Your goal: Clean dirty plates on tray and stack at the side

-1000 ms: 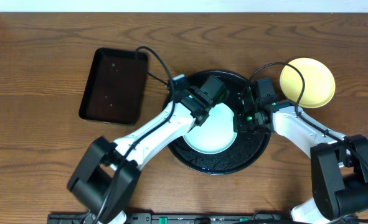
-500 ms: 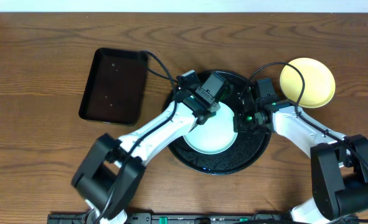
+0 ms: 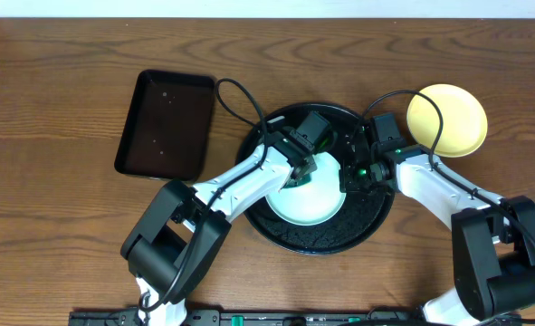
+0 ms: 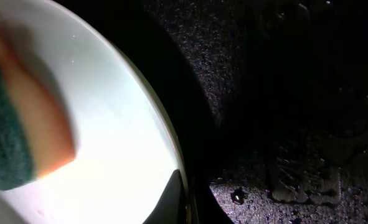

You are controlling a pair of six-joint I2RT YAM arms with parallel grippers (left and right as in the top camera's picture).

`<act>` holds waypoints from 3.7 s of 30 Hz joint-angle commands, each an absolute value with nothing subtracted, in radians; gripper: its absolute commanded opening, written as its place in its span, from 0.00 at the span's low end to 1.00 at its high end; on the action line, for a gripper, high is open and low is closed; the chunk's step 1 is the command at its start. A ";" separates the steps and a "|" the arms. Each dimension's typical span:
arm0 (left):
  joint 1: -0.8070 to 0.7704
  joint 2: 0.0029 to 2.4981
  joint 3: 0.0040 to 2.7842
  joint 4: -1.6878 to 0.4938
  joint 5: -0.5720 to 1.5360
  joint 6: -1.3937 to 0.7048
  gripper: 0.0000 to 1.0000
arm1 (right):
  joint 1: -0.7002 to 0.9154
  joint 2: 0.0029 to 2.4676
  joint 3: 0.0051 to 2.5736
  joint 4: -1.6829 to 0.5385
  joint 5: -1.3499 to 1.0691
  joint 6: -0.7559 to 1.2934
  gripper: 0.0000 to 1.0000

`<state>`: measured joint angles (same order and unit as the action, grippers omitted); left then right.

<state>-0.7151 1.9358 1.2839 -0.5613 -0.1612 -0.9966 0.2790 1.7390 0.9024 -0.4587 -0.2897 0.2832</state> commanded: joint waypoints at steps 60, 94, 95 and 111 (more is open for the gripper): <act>-0.732 1.824 1.295 -0.779 -0.546 -0.950 0.07 | 0.282 1.753 0.902 -0.475 -0.225 0.272 0.01; -0.740 1.947 1.261 -0.703 -0.442 -0.936 0.07 | 0.282 1.753 0.902 -0.479 -0.213 0.272 0.01; -0.738 1.944 1.261 -0.713 -0.467 -0.936 0.07 | 0.282 1.753 0.902 -0.479 -0.213 0.272 0.01; -0.710 1.625 1.261 -0.749 -0.629 -0.936 0.07 | 0.282 1.750 0.903 -0.480 -0.211 0.272 0.01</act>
<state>-0.7284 1.6806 1.2652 -0.7364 -0.5674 -0.9417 0.2790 1.7393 0.9024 -0.4686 -0.2951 0.2802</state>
